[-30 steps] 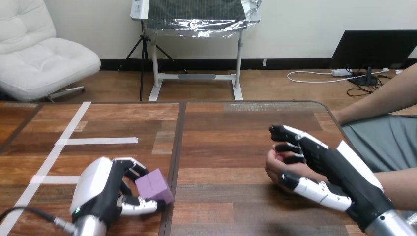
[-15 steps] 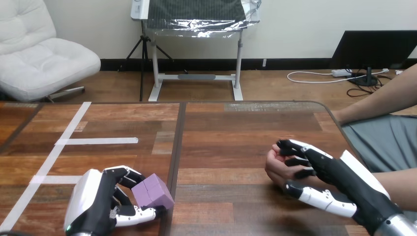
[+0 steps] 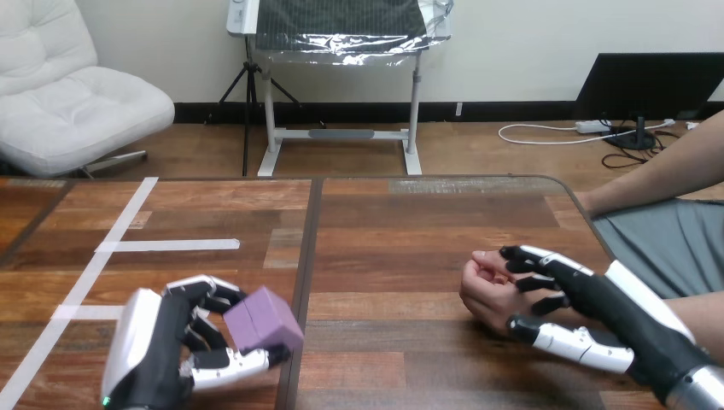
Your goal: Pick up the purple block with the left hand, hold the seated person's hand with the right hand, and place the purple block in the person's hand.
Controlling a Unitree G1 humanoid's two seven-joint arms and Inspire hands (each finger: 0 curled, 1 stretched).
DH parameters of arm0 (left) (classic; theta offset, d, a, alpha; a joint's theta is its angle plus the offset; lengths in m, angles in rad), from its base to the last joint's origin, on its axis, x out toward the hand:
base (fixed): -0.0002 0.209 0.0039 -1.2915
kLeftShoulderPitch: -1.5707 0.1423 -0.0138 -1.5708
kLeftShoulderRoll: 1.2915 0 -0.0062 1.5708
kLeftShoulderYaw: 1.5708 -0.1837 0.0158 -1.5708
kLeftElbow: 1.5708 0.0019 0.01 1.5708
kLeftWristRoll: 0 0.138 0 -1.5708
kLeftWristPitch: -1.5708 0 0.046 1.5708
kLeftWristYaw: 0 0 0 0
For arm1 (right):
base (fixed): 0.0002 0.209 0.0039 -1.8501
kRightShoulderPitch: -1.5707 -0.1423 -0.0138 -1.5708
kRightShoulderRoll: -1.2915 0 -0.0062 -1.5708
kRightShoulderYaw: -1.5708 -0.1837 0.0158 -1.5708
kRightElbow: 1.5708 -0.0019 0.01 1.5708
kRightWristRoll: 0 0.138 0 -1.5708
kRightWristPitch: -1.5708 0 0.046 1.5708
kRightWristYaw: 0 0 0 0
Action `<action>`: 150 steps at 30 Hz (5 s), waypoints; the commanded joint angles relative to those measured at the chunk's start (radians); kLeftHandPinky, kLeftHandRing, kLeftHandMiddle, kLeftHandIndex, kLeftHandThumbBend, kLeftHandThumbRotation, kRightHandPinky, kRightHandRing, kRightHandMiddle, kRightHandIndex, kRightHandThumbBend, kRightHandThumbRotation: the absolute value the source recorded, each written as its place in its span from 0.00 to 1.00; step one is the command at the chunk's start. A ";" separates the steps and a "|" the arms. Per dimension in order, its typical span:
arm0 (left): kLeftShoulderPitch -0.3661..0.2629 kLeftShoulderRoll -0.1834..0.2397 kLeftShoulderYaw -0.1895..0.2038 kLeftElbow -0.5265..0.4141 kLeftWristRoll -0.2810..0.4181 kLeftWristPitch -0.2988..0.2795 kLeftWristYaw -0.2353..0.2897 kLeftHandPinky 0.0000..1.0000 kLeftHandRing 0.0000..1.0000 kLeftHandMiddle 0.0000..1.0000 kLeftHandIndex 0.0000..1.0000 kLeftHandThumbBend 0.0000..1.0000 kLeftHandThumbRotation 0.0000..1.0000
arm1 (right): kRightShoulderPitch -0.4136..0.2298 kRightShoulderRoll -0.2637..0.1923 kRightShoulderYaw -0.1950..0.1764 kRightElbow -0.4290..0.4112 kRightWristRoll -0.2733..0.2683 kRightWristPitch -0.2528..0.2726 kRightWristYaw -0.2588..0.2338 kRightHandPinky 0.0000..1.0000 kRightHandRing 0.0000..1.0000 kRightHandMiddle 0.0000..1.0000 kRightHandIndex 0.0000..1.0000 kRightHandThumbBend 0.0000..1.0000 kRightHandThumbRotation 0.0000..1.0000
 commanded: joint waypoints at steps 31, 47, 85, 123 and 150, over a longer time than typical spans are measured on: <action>-0.082 -0.096 0.118 -0.254 -0.018 -0.079 -0.001 0.27 0.32 0.38 0.43 0.57 0.00 | -0.230 -0.038 -0.124 0.036 0.067 -0.179 -0.086 0.78 0.84 0.86 0.86 0.86 0.71; -0.094 -0.099 0.130 -0.234 -0.023 -0.109 -0.005 0.26 0.31 0.37 0.43 0.58 0.00 | -0.268 -0.058 -0.112 0.095 -0.031 -0.166 -0.125 0.77 0.85 0.87 0.88 0.91 0.74; -0.099 -0.115 0.151 -0.221 -0.055 -0.159 -0.014 0.26 0.30 0.35 0.41 0.58 0.00 | -0.402 -0.145 0.010 0.399 -0.267 -0.205 -0.177 0.75 0.88 0.92 0.91 0.92 0.67; -0.089 -0.128 0.167 -0.231 -0.067 -0.163 -0.034 0.25 0.30 0.35 0.41 0.58 0.00 | -0.531 -0.235 0.163 0.642 -0.441 -0.242 -0.250 0.92 0.91 0.92 0.91 0.98 0.58; -0.078 -0.128 0.191 -0.237 -0.080 -0.165 -0.056 0.25 0.30 0.35 0.41 0.58 0.00 | -0.582 -0.307 0.227 0.704 -0.459 -0.222 -0.172 0.93 0.90 0.91 0.89 1.00 0.49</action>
